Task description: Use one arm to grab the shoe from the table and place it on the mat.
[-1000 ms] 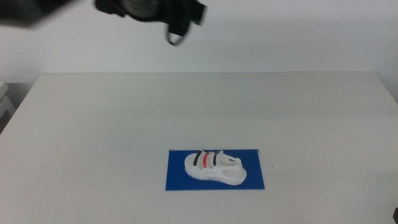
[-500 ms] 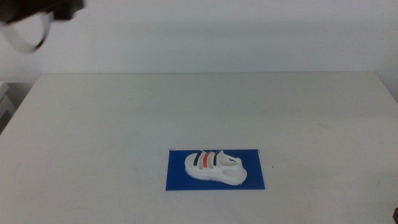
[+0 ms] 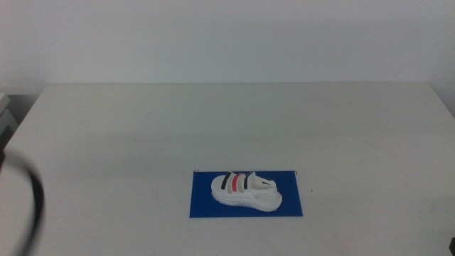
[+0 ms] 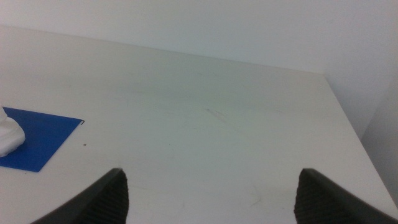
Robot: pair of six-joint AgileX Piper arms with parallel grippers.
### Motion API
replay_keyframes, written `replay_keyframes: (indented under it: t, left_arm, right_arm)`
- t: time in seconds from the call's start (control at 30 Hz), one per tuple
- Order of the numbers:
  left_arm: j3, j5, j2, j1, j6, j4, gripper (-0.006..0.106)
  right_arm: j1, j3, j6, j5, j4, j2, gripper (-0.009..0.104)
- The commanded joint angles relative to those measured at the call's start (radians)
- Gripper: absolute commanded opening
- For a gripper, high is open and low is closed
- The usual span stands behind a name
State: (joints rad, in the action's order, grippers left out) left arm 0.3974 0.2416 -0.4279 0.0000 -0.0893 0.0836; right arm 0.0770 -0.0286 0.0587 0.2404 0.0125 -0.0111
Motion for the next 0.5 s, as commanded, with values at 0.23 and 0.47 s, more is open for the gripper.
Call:
replay_keyframes:
  t: [0.23, 0.47]
  left_arm:
    - [-0.316, -0.160, 0.372, 0.004, 0.038, -0.033, 0.087]
    - [-0.412, -0.173, 0.456, 0.004, 0.030, -0.046, 0.087]
  right_arm:
    - [0.003, -0.005, 0.009, -0.073, 0.011, 0.004, 0.078]
    - [0.003, -0.005, 0.010, -0.073, 0.011, 0.004, 0.078]
